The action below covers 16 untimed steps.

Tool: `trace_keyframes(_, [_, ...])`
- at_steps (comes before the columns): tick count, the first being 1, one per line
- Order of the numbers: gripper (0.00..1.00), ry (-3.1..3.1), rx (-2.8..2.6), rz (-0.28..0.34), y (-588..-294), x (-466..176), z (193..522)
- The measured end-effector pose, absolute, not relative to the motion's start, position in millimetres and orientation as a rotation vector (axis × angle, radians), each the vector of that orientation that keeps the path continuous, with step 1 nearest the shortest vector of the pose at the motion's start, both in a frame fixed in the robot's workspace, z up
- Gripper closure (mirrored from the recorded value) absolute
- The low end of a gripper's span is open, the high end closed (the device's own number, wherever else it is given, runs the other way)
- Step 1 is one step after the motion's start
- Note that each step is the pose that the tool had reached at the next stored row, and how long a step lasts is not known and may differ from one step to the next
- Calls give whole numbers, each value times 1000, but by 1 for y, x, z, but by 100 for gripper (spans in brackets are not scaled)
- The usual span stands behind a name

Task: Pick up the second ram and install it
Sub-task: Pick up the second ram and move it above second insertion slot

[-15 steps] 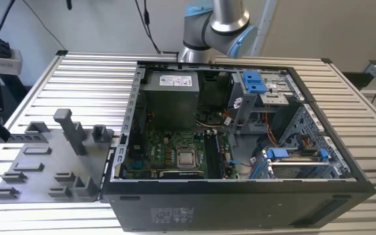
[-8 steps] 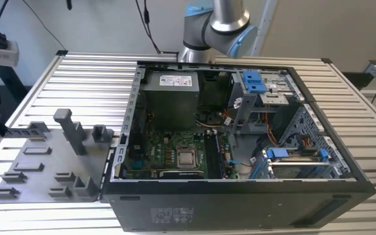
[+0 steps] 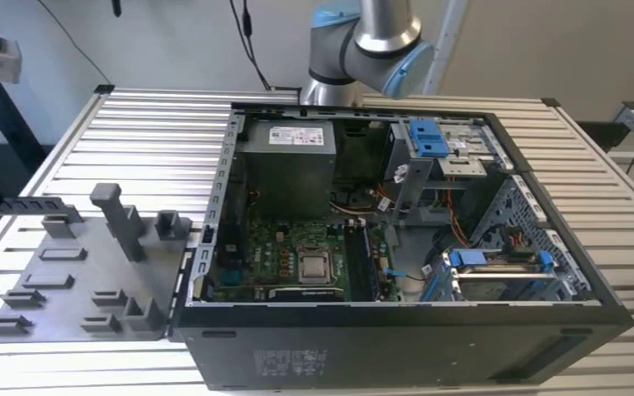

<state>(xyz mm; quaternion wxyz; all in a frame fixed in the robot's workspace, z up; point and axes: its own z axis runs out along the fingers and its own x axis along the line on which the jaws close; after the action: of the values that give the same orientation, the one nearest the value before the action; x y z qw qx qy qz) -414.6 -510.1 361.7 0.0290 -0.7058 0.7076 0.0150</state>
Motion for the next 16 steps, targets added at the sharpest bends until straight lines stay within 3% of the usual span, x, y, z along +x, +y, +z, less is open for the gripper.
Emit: trace_keyframes(16, [86, 2137, -2226, 46, -497, -415, 397])
